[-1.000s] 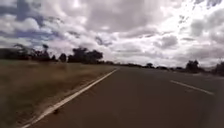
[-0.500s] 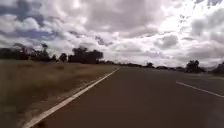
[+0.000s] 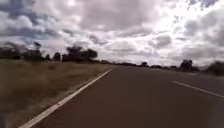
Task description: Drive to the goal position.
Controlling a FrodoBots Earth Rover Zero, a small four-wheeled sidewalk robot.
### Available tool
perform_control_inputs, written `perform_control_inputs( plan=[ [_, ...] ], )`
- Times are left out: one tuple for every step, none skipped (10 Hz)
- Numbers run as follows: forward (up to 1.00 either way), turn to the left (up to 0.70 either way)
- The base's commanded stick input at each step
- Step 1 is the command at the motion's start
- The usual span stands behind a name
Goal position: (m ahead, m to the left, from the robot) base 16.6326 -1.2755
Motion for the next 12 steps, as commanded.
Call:
perform_control_inputs(
  plan=[
    [0.7,0.0],
    [0.7,0.0],
    [0.7,0.0],
    [0.7,0.0],
    [0.7,0.0],
    [0.7,0.0],
    [0.7,0.0],
    [0.7,0.0],
    [0.7,0.0],
    [0.7,-0.31],
    [0.7,-0.33],
    [0.7,-0.35]
  ],
)
